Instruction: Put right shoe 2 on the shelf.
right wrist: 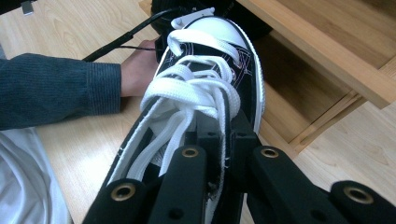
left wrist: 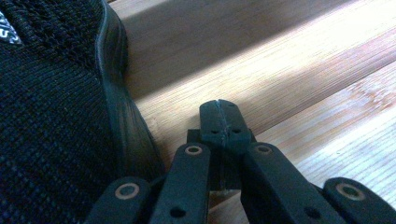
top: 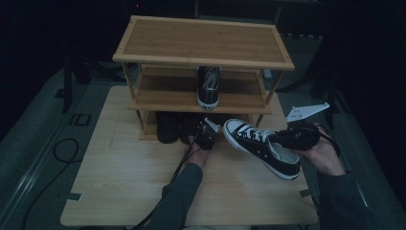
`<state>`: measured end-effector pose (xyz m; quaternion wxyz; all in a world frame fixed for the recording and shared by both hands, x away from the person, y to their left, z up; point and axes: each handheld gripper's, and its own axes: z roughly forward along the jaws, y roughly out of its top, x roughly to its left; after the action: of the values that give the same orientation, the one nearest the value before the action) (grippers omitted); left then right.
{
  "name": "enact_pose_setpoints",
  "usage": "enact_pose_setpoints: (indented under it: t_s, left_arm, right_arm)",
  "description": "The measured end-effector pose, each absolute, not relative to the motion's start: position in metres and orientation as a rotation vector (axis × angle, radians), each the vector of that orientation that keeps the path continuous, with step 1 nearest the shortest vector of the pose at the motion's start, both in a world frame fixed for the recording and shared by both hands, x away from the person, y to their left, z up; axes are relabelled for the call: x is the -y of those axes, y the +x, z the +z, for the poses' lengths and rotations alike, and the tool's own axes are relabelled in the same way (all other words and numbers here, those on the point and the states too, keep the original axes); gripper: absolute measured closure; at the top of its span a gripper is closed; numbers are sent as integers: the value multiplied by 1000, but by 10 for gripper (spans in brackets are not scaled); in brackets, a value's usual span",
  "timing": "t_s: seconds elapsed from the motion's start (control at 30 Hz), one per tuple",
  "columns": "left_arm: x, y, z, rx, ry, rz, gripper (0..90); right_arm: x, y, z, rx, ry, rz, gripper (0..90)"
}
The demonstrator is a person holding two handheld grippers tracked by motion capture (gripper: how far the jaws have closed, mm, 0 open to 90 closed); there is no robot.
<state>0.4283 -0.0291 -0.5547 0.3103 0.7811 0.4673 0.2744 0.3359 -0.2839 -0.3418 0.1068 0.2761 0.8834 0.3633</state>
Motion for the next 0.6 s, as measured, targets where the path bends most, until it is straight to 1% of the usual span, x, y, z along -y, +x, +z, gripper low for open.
enact_pose_setpoints:
  t_s: [0.6]
  left_arm:
    - [29,428,-555,-1236,2060,720,900]
  right_arm:
    - [281,342,-321,-2574,796,1106,875]
